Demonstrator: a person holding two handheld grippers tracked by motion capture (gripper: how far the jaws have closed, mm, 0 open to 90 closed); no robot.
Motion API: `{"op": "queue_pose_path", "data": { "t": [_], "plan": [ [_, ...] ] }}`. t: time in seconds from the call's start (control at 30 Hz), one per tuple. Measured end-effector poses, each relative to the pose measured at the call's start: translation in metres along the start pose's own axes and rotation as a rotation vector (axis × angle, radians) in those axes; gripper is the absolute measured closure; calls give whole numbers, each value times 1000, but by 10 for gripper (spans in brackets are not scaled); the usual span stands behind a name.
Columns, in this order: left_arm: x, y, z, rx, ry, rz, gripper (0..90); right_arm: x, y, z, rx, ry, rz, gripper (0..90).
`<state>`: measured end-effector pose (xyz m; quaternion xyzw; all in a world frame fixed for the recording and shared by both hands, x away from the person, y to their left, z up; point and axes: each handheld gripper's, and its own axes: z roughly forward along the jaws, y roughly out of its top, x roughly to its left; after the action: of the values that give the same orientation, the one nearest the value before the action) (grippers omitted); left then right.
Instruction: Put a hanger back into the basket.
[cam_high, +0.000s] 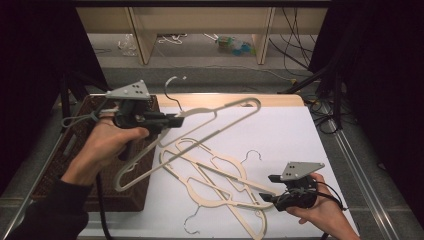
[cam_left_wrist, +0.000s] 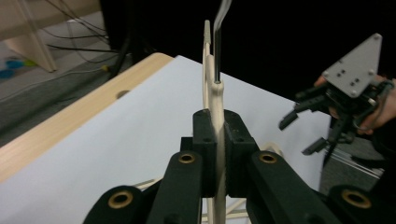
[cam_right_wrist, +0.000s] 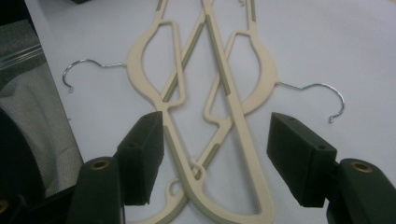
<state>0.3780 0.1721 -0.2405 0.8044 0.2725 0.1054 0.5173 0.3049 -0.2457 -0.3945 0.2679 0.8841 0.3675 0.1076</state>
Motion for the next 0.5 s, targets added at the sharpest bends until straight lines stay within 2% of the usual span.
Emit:
{"op": "queue_pose_path", "data": {
  "t": [0.03, 0.07, 0.13, 0.17, 0.2, 0.23, 0.27, 0.37, 0.5],
  "plan": [
    [0, 0, 0, 0, 0, 0, 854, 0, 0, 0, 0, 0, 0, 378],
    [11, -1, -10, -1, 45, -3, 855, -1, -1, 2, 10, 5, 5, 378],
    [21, -4, -20, 6, 96, -6, 854, -2, -3, 4, 15, 1, 6, 378],
    [21, -4, -20, 6, 96, -6, 854, -2, -4, 5, 20, 1, 14, 378],
    [31, -8, -29, 13, 137, -5, 854, -3, -5, 6, 24, 4, 15, 378],
    [31, -8, -29, 13, 137, -5, 855, -3, -5, 6, 24, 4, 15, 378],
    [42, -14, -38, 15, 166, -11, 854, -4, -7, 8, 29, 2, 21, 378],
    [55, -23, -48, 19, 205, -17, 854, -5, -9, 11, 14, -6, 24, 378],
    [68, -35, -58, 41, 237, -6, 855, -6, -9, 11, 38, 7, 23, 378]
  ]
}}
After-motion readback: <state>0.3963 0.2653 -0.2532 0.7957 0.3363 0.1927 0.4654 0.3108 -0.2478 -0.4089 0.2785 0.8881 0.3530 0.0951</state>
